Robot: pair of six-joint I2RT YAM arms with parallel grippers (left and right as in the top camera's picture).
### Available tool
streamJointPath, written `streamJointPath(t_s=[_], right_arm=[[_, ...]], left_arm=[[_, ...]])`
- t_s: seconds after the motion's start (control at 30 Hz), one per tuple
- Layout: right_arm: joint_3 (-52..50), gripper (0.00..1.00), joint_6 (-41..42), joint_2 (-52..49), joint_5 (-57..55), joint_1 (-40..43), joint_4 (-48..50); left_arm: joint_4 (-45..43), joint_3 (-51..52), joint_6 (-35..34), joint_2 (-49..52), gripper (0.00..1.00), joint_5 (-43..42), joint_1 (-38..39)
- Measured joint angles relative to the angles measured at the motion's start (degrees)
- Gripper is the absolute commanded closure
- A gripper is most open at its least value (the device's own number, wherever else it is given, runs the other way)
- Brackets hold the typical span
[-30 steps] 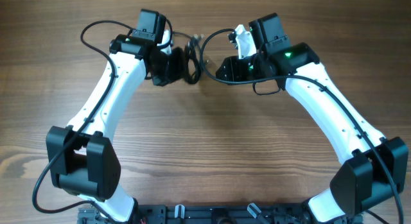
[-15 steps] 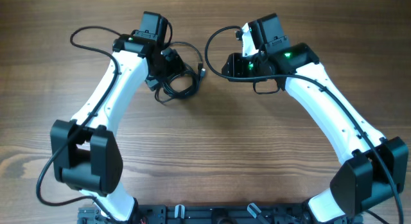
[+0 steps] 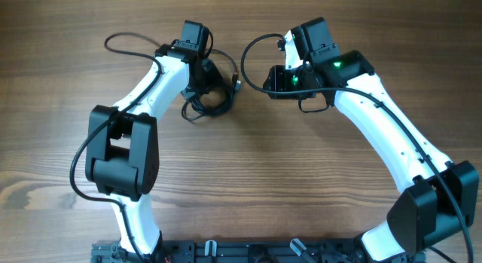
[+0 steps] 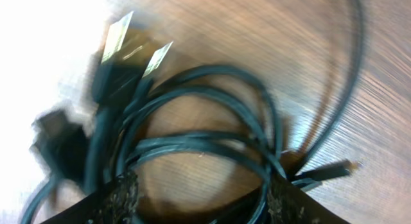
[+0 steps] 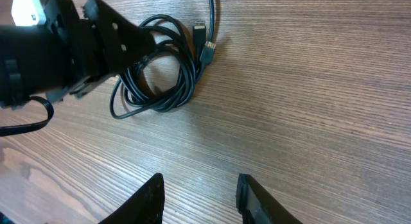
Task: Untangle cables
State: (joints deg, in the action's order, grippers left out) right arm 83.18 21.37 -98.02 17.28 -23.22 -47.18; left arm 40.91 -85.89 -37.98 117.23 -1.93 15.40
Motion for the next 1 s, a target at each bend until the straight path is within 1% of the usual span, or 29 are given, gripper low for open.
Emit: streamJointPath(t_s=[0.07,0.17,0.2,0.23,0.27,0.3,0.33,0.37,0.4,0.43,0.47,0.53,0.57,0.6,0.63,0.67,0.7,0.77,0.83,0.9,0.97,1.0], right_arm=[[0.0,0.61,0.0,0.0,0.0,0.0,0.0],[0.0,0.61,0.0,-0.9,0.0,0.0,-0.5],[0.0,0.61,0.0,-1.2,0.0,0.0,-0.5],[0.0,0.61,0.0,-1.6,0.0,0.0,-0.6],[0.0,0.61,0.0,-1.7,0.0,0.0,-0.6],[0.0,0.61,0.0,-1.7,0.0,0.0,-0.6],[0.0,0.62,0.0,-1.7,0.0,0.0,-0.6],[0.0,0.61,0.0,-1.7,0.0,0.0,-0.6],[0.0,0.61,-0.2,-1.7,0.1,0.0,-0.6],[0.0,0.60,-2.5,-1.7,1.4,0.0,0.1],[0.0,0.59,-5.0,-1.7,3.1,-0.2,1.9],[0.0,0.58,-8.4,-1.7,4.9,-1.7,6.5],[0.0,0.57,-9.5,-1.7,5.3,-3.0,7.7],[0.3,0.57,-10.1,-1.9,5.3,-4.7,8.0],[1.2,0.57,-10.6,-2.3,5.2,-6.2,7.3],[3.2,0.56,-10.9,-3.2,4.7,-7.7,6.5],[5.3,0.56,-11.1,-4.0,4.0,-9.0,5.5],[12.9,0.55,-11.2,-7.9,2.5,-11.2,4.6],[18.7,0.52,-11.3,-13.9,1.7,-12.7,5.7],[20.0,0.51,-11.3,-19.7,1.0,-14.2,9.2],[20.1,0.49,-11.4,-24.1,0.1,-15.8,11.9],[20.1,0.49,-11.2,-27.8,-1.4,-17.8,12.9]], left_arm=[[-1.9,0.0,10.6,0.0,0.23,0.2,0.4],[-2.6,0.0,30.6,0.0,0.23,0.3,0.7],[-2.6,0.0,34.6,0.0,0.22,0.3,0.7],[-2.6,0.0,40.7,0.0,0.25,-0.4,0.7],[-2.6,0.0,44.7,0.2,0.27,-1.5,0.7],[-2.6,0.0,48.3,0.4,0.27,-2.9,0.7],[-2.6,0.0,50.3,0.5,0.27,-3.7,0.7],[-2.6,0.0,53.4,0.7,0.08,-4.7,0.7],[-2.6,0.0,54.5,0.7,0.00,-5.1,0.7],[-2.6,0.0,54.1,0.7,0.00,-5.6,0.7],[-1.8,-0.5,50.5,0.7,0.00,-5.9,0.5],[-0.8,-2.3,41.3,-0.2,0.00,-6.5,-1.2],[-0.2,-3.4,35.3,-1.7,0.00,-6.7,-3.3],[1.0,-4.3,29.4,-4.3,0.00,-7.0,-6.1],[2.2,-4.8,25.0,-6.6,0.00,-7.5,-8.3],[5.4,-5.2,19.9,-10.8,0.00,-9.3,-12.2],[6.3,-5.4,17.7,-12.9,0.00,-10.2,-14.3],[10.1,-6.0,13.5,-16.8,0.00,-15.3,-19.6],[12.0,-6.0,12.2,-16.8,0.00,-18.3,-22.6],[14.1,-6.0,11.3,-16.8,0.06,-20.3,-25.9],[15.7,-6.0,10.5,-16.8,0.05,-20.7,-28.3],[16.3,-6.0,9.9,-16.8,0.04,-20.7,-29.1]])
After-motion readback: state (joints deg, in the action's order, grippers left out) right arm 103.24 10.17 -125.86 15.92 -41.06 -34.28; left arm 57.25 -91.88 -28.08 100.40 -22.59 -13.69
